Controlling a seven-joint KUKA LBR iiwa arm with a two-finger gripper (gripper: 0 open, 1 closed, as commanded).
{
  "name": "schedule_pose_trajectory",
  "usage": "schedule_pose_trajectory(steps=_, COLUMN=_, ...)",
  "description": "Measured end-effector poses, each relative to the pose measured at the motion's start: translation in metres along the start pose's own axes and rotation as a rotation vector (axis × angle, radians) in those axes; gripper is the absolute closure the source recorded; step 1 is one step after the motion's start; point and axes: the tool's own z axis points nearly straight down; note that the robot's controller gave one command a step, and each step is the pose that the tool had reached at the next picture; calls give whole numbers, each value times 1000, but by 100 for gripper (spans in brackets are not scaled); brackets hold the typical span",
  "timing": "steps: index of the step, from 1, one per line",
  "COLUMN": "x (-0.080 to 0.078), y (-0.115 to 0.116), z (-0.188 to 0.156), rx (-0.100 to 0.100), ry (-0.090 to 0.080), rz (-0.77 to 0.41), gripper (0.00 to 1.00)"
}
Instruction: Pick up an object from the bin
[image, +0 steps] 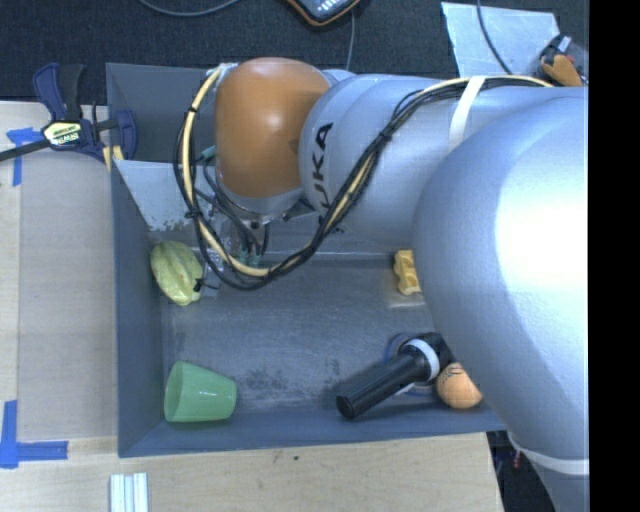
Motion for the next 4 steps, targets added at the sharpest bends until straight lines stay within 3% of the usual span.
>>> schedule_pose_trajectory(steps=1, x=-3, y=20, z=55, rx=6, ry=16, rz=201, gripper=0)
schedule_pose_trajectory(steps=2, x=2, y=24, z=84, rx=0, ry=-1, rz=101, gripper=0)
schedule_pose_trajectory(steps=3, x=7, y=20, z=84, rx=5, ry=10, rz=267, gripper=100)
schedule_pose_trajectory(steps=4, x=7, y=20, z=84, rx=5, ry=10, rz=267, gripper=100)
